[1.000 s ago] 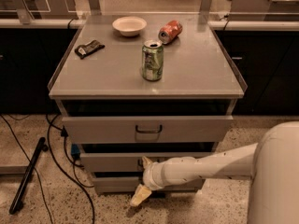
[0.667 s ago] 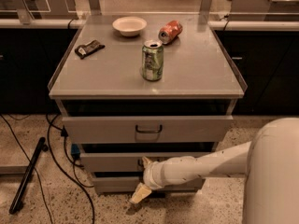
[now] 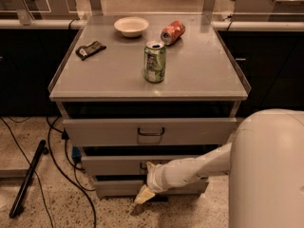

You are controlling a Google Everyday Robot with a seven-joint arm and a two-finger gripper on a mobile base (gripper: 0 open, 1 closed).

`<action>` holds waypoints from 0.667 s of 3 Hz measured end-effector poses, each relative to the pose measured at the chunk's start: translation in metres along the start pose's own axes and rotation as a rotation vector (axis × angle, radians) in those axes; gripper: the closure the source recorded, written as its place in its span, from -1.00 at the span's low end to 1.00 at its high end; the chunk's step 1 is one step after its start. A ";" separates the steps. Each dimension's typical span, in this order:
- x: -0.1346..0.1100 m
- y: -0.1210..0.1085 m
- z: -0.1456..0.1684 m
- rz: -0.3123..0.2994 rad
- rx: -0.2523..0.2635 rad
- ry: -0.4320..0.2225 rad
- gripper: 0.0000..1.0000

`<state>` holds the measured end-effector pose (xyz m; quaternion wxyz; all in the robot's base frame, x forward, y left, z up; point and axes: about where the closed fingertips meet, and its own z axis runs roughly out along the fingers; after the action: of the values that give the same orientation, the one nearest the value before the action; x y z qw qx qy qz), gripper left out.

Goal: Open middle drawer

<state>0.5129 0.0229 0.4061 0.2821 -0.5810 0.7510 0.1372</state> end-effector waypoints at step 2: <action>0.018 -0.006 0.002 0.029 0.030 0.059 -0.52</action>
Offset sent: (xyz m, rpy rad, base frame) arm 0.0045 -0.0219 -0.0135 -0.0719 0.0049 -0.0718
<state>0.5159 0.0082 0.3950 0.2665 -0.5695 0.7694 0.1127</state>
